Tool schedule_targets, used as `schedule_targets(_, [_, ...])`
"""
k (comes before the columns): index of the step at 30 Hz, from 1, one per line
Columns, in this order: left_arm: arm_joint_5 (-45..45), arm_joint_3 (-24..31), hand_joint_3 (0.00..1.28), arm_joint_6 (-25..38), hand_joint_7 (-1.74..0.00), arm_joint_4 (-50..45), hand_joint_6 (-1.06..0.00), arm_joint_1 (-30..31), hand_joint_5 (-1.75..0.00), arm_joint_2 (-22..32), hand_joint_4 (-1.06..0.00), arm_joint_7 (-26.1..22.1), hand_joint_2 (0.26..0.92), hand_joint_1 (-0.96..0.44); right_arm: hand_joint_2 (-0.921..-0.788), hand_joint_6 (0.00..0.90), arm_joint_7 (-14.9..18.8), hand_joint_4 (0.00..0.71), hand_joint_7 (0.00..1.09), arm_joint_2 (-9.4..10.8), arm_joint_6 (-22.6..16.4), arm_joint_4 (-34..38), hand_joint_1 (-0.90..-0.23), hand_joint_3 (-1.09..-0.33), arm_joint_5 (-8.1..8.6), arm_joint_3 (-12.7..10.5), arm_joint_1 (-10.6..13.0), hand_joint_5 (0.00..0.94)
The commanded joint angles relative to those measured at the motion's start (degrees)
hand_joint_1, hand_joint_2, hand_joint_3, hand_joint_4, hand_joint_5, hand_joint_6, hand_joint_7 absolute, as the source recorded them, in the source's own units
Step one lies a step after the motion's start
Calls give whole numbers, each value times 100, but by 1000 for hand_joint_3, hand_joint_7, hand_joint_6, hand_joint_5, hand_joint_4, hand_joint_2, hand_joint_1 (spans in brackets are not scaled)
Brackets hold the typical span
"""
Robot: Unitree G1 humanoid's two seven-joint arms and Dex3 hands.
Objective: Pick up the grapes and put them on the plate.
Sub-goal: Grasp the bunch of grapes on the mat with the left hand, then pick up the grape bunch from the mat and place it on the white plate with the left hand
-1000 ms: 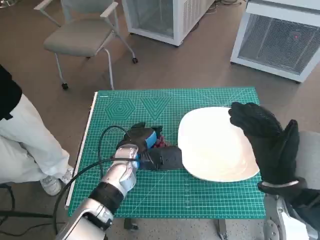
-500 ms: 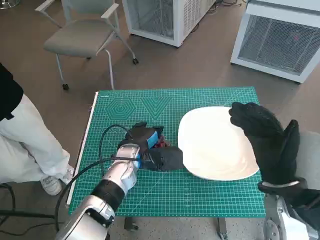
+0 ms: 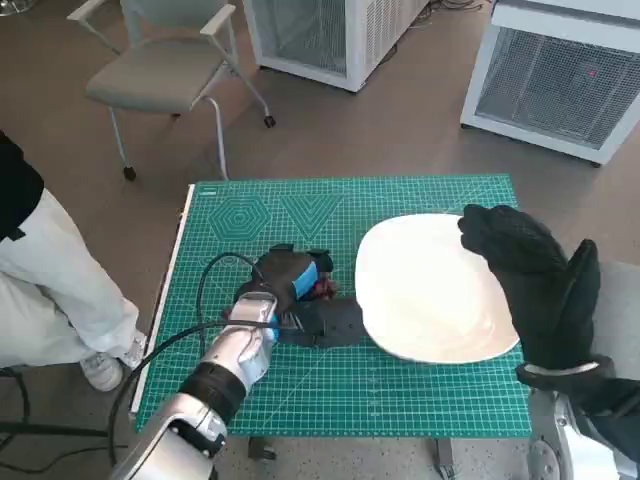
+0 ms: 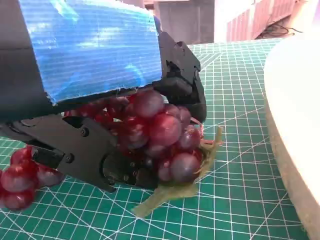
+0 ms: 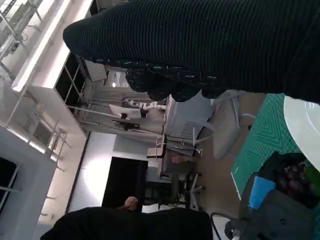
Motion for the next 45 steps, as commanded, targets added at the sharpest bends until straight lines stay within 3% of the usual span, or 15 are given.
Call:
schedule_targets(1, [-75, -24, 216, 3, -1030, -165, -597, 185, -1596, 116, -437, -167, 918, 6, -921, 238, -24, 449, 988, -18, 74, 69, -332, -601, 6, -19, 116, 839])
schedule_targets(12, [-137, 6, 174, 12, -1029, -463, -620, 292, -1522, 255, -487, -316, 921, 2, -921, 238, -32, 449, 988, -9, 82, 60, -333, -600, 4, -1, 88, 840])
schedule_targets(26, [-178, 42, 198, 74, -998, -1034, -620, 460, -1593, 455, -446, -385, 921, 6, -921, 238, -18, 449, 988, -22, 66, 56, -329, -602, 7, -9, 101, 840])
schedule_targets(31, [-178, 76, 230, 144, -1267, -1266, -507, 494, -1455, 511, -450, -390, 920, 3, -921, 238, -20, 448, 988, -33, 85, 50, -328, -603, 18, -19, 87, 840])
schedule_targets(35, [-186, 134, 268, 264, -1377, -1701, -440, 548, -1449, 581, -420, -466, 921, 2, -921, 238, -25, 448, 988, -41, 110, 18, -329, -602, 28, -25, 83, 840])
schedule_targets(39, [-158, 196, 596, 468, -751, -2379, -453, 642, -1616, 671, -375, -646, 781, 224, -921, 238, -23, 449, 988, -44, 130, -22, -333, -601, 39, -32, 90, 841])
schedule_targets(41, [-107, 236, 713, 579, -884, -2853, -524, 712, -1643, 741, -386, -740, 694, 166, -921, 238, -20, 449, 988, -48, 139, -44, -334, -600, 48, -39, 96, 841])
schedule_targets(42, [-69, 279, 746, 645, -1038, -3232, -565, 765, -1633, 791, -407, -795, 649, 103, -921, 238, -15, 449, 988, -54, 143, -56, -334, -600, 57, -47, 98, 841])
schedule_targets(44, [2, 401, 711, 770, -1120, -4134, -677, 887, -1583, 899, -487, -904, 610, 19, -921, 239, -3, 449, 988, -70, 153, -76, -335, -599, 83, -70, 100, 841])
schedule_targets(45, [11, 464, 621, 803, -1081, -4499, -689, 941, -1522, 935, -540, -937, 644, 15, -921, 240, 2, 449, 988, -76, 156, -80, -335, -599, 93, -81, 100, 841])
